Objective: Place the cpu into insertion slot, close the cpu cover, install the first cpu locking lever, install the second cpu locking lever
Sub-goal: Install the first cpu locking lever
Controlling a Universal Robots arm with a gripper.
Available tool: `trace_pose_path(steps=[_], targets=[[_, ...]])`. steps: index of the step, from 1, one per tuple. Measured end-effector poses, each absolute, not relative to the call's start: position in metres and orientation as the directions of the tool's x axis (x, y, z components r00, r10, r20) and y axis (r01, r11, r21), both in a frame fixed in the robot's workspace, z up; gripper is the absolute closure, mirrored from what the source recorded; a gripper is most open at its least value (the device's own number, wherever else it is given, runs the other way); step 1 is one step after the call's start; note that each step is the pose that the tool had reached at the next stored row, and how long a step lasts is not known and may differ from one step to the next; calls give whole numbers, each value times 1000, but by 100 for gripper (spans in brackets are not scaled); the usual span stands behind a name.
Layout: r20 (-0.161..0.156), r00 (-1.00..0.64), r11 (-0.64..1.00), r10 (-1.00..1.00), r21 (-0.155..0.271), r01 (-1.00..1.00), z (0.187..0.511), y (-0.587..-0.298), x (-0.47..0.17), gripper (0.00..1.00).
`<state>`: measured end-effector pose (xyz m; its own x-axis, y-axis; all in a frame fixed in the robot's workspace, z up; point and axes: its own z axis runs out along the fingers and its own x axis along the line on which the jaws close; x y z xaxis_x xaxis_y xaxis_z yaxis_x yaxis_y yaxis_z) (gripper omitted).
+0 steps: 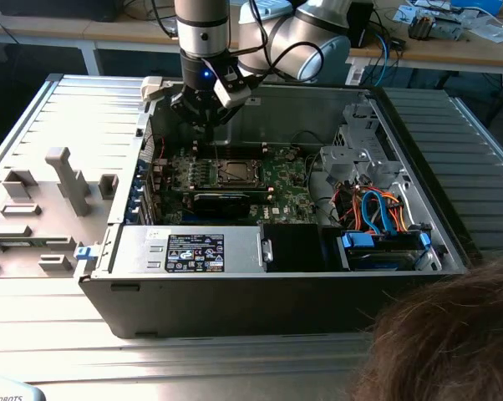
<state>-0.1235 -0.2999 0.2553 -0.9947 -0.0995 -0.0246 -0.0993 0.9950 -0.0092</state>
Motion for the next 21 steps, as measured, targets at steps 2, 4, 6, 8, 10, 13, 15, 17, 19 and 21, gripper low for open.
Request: trace_pose_path(steps=[2,4,6,8,10,13,15,17,19,21], targets=[[-24,-995,995,-100,-9,-99,255,-300,-122,89],[-24,-995,995,-100,-9,-99,255,-300,-121,89],[-24,-995,995,-100,-9,-99,255,-300,-118,89],[-23,-995,995,-100,-9,-99,255,-300,-116,89],[-23,-995,995,-100,-9,-99,255,-300,-114,89],[-22,-995,995,-100,-9,-99,255,-300,-111,89],[-22,-995,995,-99,-9,-99,255,-300,-109,89],[-21,-995,995,-99,-9,-99,255,-300,-108,89],[-21,-995,995,-99,-9,-99,255,-300,-108,89],[-21,-995,995,-99,-9,-99,255,-300,-108,89]])
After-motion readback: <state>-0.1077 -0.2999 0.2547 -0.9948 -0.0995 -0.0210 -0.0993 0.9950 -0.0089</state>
